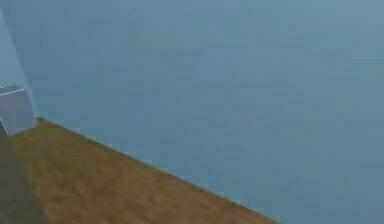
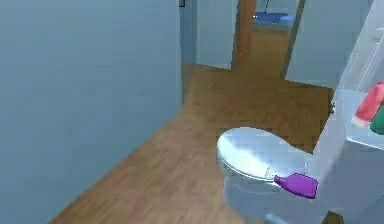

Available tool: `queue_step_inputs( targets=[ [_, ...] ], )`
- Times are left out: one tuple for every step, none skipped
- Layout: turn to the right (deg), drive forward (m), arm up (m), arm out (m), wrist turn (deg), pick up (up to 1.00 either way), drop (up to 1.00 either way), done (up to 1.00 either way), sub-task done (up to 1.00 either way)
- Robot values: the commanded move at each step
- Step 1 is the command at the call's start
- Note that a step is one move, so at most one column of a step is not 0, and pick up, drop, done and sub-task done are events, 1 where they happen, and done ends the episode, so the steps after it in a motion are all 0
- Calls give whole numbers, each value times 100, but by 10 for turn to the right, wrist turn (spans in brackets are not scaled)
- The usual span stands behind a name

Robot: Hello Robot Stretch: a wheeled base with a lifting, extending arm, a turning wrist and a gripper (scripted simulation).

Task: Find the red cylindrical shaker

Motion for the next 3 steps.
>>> queue_step_inputs(
  targets=[
    [450, 0, 0, 0, 0, 0, 0, 0, 0],
    [270, 0, 0, 0, 0, 0, 0, 0, 0],
    [0, 100, 0, 0, 0, 0, 0, 0, 0]
  ],
)
